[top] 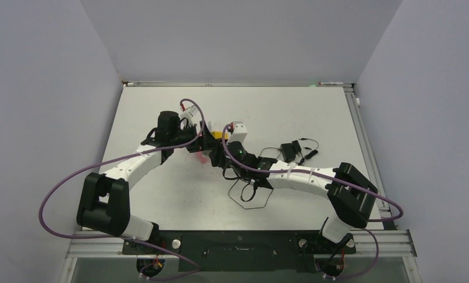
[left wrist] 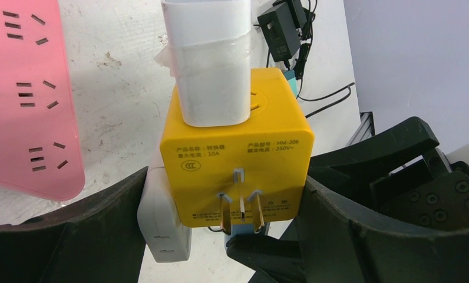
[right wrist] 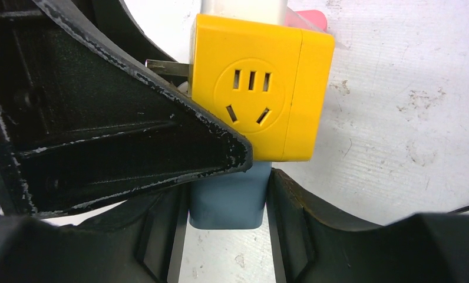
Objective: Pull the plug off the socket
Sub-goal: Remove the plug from the socket.
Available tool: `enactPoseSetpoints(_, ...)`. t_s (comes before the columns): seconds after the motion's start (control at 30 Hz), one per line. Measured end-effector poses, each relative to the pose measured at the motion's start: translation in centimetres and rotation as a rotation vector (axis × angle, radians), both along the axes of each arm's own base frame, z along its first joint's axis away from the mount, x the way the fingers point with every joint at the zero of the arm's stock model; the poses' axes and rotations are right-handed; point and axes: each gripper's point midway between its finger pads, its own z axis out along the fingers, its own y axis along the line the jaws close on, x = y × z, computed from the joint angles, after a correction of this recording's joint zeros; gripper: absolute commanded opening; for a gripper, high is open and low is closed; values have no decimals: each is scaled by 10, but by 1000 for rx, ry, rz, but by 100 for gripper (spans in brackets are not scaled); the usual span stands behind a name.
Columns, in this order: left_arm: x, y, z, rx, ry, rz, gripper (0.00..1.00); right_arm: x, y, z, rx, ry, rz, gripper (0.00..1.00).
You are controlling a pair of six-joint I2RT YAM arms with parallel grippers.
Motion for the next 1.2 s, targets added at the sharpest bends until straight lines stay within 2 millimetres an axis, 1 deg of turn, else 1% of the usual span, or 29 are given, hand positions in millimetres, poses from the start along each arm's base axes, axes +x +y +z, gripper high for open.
enactPoseSetpoints(0.27, 0, 1, -1, -6, 17, 8, 0, -1, 2, 0, -21, 12, -34, 10)
enactPoseSetpoints(0.37, 0, 1, 0, -9, 19, 7, 0, -1, 1, 1, -25, 13, -39, 6)
enactPoseSetpoints(0.53, 0, 1, -1, -8, 19, 6, 0, 0, 0, 1, -24, 13, -31, 5)
enactPoseSetpoints(0.87, -3, -6, 1, 0, -17, -39, 0, -2, -11, 3, 1, -24, 81, 5)
enactPoseSetpoints(1.2, -8, -9, 2, -7, -6, -66, 0, -5, -17, 4, -40, -88, 175, 5)
